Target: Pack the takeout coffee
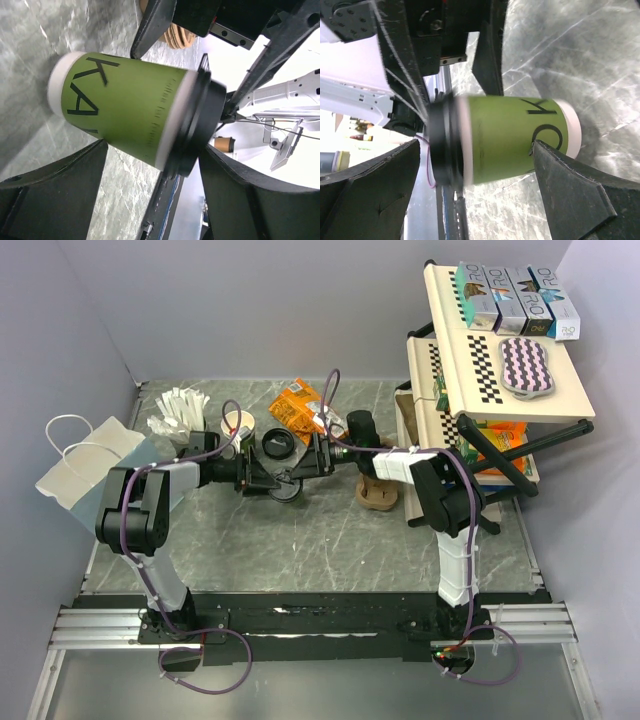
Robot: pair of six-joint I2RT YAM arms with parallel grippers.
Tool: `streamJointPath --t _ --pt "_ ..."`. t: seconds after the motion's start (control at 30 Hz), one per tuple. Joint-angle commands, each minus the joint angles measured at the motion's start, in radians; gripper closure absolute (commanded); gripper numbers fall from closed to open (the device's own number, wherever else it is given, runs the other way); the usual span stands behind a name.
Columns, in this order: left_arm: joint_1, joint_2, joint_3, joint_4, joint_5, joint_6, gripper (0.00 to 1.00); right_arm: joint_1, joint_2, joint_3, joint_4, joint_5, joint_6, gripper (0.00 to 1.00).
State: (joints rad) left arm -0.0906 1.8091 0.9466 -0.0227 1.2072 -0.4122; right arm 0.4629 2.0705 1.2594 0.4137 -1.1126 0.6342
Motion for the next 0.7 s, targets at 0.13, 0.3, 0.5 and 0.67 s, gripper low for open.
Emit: streamJointPath --t 0.13,0.3,0.5,0.67 --pt "-0.008 0.030 0.058 0.034 0.029 -0.060 0.22 -0.007 0.028 0.057 -0.173 0.056 -0.073 0.04" --pt "-0.008 0.045 0.058 0.046 0.012 -0.073 0.22 -0.009 0.039 0.061 -0.225 0.083 -0.093 0.05" --pt "-0.008 0.071 0.089 -0.022 -0.006 -0.033 0.24 -0.009 0.043 0.089 -0.305 0.140 -0.096 0.10" --pt "-0.008 0.070 0.074 0.004 0.011 -0.091 0.24 -0.012 0.008 0.081 -0.368 0.189 -0.036 0.12"
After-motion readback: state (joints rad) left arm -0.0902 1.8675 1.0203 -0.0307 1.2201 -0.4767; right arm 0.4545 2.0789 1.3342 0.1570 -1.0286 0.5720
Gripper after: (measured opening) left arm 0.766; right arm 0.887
